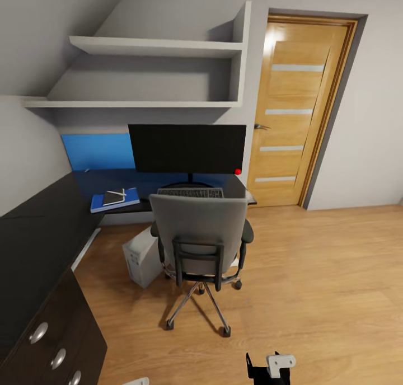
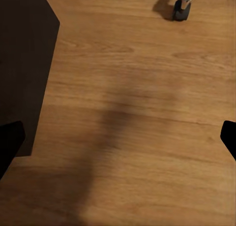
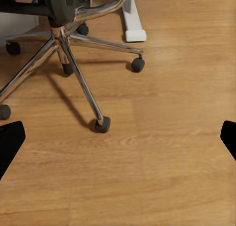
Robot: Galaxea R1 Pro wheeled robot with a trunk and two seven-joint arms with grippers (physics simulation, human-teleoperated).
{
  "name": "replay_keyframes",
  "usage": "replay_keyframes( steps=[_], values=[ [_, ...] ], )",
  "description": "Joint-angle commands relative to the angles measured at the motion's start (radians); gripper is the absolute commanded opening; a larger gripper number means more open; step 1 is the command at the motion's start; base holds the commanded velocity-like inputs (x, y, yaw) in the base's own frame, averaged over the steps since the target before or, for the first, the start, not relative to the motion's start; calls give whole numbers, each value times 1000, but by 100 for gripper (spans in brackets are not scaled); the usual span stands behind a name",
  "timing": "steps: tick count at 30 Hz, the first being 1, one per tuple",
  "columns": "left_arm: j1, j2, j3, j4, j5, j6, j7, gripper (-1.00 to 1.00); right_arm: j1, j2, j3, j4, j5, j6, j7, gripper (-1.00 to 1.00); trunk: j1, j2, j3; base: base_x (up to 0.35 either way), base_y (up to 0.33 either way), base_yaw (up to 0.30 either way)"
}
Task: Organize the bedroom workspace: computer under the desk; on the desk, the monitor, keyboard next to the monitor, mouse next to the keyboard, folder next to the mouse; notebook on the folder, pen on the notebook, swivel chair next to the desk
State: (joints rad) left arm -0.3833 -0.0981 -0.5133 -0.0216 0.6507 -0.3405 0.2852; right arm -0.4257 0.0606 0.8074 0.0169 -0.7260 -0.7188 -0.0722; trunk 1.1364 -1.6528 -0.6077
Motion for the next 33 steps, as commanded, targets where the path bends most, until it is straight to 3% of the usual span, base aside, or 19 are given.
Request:
replay_keyframes(
  steps=[1,5,8,9,12,13,18,22,25,32,33],
  values=[
    [0,0,-8,0,5,-2,5,100,-1,0,8,2,0,-2,-8,100,-4,7,2,0,0,0],
    [1,3,-9,0,3,-5,2,100,11,-13,9,4,0,-2,-8,100,-19,35,15,0,0,0],
    [5,12,-9,0,3,-6,-47,100,57,-17,8,4,0,-5,-8,100,-31,56,24,0,0,0],
    [9,38,-10,0,3,-8,-131,100,93,-18,8,5,0,-15,-9,100,-35,63,27,0,0,0],
    [36,74,-10,0,3,-9,-203,100,112,-23,8,5,-9,-45,-21,100,-46,84,37,0,0,0],
    [64,98,-10,0,3,-10,-233,100,125,-29,8,5,-29,-77,-43,100,-50,91,40,0,0,0],
    [142,125,-10,1,4,-38,-258,100,161,-38,9,5,-88,-136,-108,100,-69,126,56,0,0,0],
    [191,128,-10,1,5,-88,-262,100,184,-45,9,5,-109,-148,-127,100,-85,154,68,0,0,0],
    [247,131,-8,1,8,-143,-263,100,234,-57,9,5,-131,-187,-140,100,-96,175,77,0,0,0],
    [298,143,-5,2,20,-187,-262,100,311,-61,9,5,-168,-311,-153,100,-123,224,99,0,0,0],
    [324,154,-4,2,33,-250,-263,100,332,-61,9,5,-187,-328,-167,100,-127,231,103,0,0,0]
  ],
)
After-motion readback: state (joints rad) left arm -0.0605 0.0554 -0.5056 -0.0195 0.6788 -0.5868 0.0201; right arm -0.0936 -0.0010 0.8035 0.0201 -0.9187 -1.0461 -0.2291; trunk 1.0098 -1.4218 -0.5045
